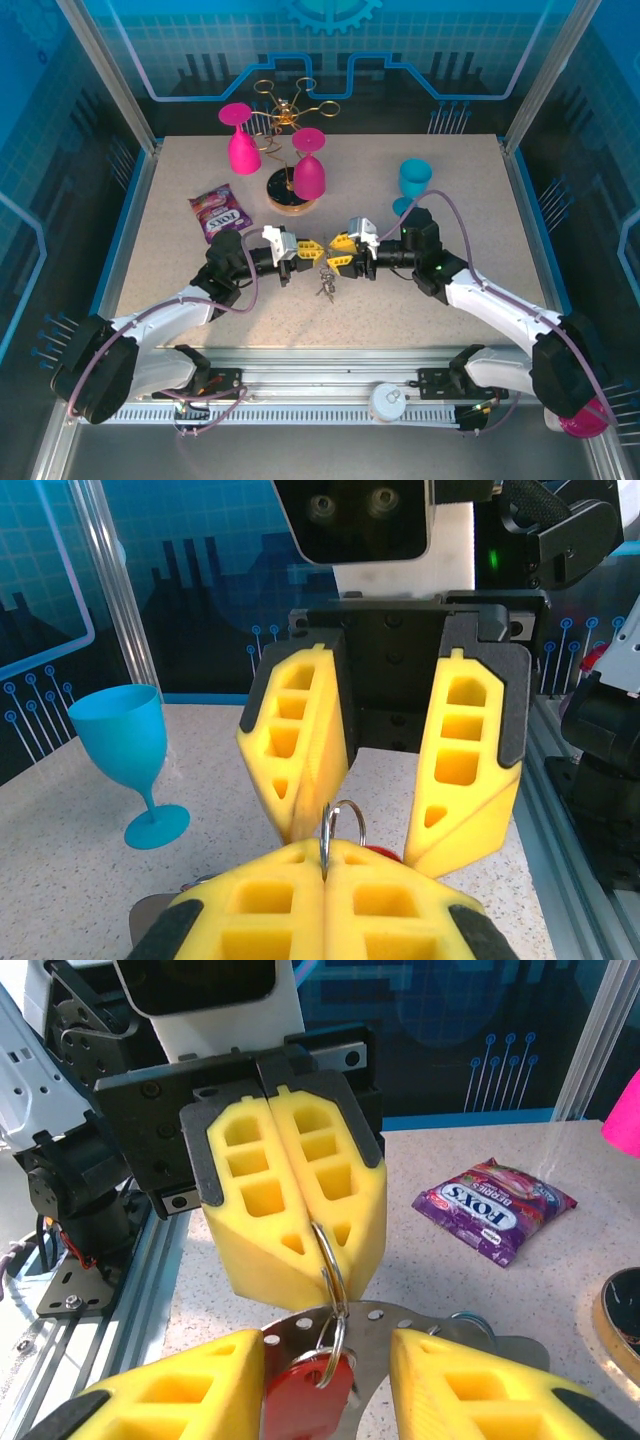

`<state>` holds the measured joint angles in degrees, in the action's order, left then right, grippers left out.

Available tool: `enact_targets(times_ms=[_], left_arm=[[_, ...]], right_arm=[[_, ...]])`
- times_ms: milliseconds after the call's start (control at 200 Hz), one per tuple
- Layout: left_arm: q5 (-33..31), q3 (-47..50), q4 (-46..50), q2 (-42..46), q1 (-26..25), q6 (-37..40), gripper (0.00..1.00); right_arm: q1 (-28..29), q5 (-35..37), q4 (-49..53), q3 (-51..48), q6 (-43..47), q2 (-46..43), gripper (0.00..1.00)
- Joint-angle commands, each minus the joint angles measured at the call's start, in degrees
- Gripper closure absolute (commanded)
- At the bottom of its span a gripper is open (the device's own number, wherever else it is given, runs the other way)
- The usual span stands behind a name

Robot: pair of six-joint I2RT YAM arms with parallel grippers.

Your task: Put the keys on the keyring

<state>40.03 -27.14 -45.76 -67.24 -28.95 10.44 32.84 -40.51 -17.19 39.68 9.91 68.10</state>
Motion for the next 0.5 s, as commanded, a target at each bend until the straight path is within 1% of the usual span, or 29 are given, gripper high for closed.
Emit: enact_targets(times_ms=[0,115,215,360,495], left_arm=[[2.32,-1.32,-2.47,0.25,-0.32,0.88,1.0],[2.85,-1.43,-2.05,0.11,-0.32,1.08,1.0],[3.22,-1.51,-2.0,0.11,-0.29,0.95,1.0],[3.97,-1.61,-2.05,0.14,-0.31,0.48,1.0],[4.56,-1.79,-1.9,-0.21,-0.31,0.28,1.0]], right_arm=[[0.22,0.7,-2.38,-0.38,2.1,-1.52,0.62],[0.27,0.66,-2.94,-0.1,3.32,-1.35,0.64],[0.25,0.49,-3.33,0.13,3.76,-0.28,0.68],[0.34,-0.72,-4.52,0.53,3.31,1.06,0.75],[0.54,-2.29,-5.4,0.9,3.11,1.67,0.78]])
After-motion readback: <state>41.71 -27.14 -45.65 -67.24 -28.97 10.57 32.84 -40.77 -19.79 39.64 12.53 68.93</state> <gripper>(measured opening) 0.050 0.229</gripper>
